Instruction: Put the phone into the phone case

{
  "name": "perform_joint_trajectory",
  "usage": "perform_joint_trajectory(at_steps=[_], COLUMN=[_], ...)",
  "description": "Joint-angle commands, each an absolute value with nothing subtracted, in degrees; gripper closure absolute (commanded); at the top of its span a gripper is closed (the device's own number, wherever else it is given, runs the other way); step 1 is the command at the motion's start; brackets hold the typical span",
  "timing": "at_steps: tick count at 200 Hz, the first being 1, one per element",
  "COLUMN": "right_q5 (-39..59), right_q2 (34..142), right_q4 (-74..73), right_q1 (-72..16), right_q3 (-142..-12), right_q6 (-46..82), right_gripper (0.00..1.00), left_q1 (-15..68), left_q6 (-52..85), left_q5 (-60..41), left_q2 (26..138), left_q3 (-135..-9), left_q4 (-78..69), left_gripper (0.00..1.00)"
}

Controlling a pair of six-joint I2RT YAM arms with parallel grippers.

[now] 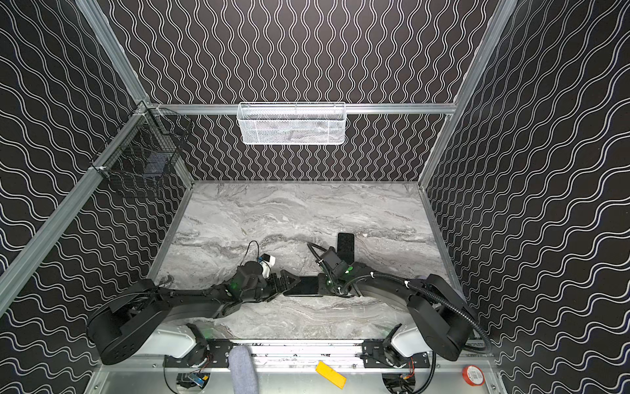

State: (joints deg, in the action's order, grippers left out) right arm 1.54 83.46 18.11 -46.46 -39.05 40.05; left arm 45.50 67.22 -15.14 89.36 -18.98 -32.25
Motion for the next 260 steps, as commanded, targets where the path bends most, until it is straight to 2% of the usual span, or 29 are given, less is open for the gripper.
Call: perform_joint_trajectory(at_steps=[1, 84, 123, 143, 228, 248, 260], right_q5=[3.12, 1.04, 1.01, 1.05, 1.79, 1.87, 1.85], right_q2=[86.41, 90.82, 89.68, 89.63, 89.39, 89.38, 89.38], right_q4=[19.07, 19.69, 20.19, 20.52, 19.42, 19.30, 19.16], right_q1=[-47.35, -47.83, -47.81, -47.81, -47.90, -47.90, -47.90], right_q3=[-37.65, -36.83, -37.16, -37.91, -37.36, -37.37, -37.27], right_q6=[40.35, 40.34, 40.34, 40.17, 40.55, 40.61, 40.68], right_gripper=[0.88, 0.90, 0.90, 0.90, 0.89, 0.89, 0.89], left_q1=[45.66, 45.67, 45.63, 45.64, 45.64, 45.62, 45.61], left_q6=[67.12, 67.14, 66.91, 66.76, 67.00, 67.06, 66.95], left_q5=[-16.61, -16.44, -15.82, -15.81, -15.73, -15.91, -16.00], left_q2=[90.00, 89.78, 89.38, 89.40, 89.83, 89.91, 89.88], left_q3=[-19.11, -18.80, -18.55, -18.63, -18.76, -18.82, -19.04], left_q4=[-33.77, -33.76, -32.78, -32.70, -33.13, -33.48, -33.23], left_gripper=[0.02, 0.02, 0.02, 0.04, 0.26, 0.35, 0.45])
